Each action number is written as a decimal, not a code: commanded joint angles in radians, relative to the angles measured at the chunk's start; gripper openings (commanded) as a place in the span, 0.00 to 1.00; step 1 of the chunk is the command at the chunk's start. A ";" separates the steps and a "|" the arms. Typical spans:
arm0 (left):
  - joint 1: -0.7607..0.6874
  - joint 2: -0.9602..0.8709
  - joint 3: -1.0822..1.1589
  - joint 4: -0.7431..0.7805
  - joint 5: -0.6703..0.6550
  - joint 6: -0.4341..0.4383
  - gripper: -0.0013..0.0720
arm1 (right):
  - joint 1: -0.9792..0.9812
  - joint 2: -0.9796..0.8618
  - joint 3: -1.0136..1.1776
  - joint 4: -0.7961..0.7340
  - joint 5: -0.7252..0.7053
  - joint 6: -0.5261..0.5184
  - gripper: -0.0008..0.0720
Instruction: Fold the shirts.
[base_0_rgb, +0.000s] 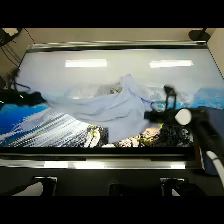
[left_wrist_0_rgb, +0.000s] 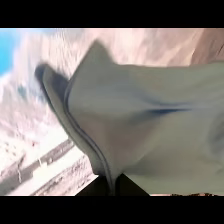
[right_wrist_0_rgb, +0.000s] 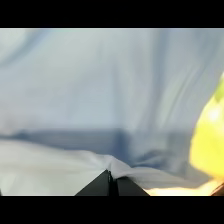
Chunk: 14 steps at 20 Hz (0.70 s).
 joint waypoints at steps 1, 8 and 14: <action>0.015 0.179 0.303 0.015 0.055 -0.095 0.07 | 0.004 0.163 0.378 -0.555 -0.054 0.151 0.07; 0.029 0.449 0.515 0.071 -0.023 -0.250 0.07 | 0.004 0.341 0.681 -0.621 -0.009 0.185 0.07; 0.029 0.500 0.500 0.109 -0.175 -0.250 0.07 | 0.004 0.320 0.681 -0.621 0.166 0.184 0.07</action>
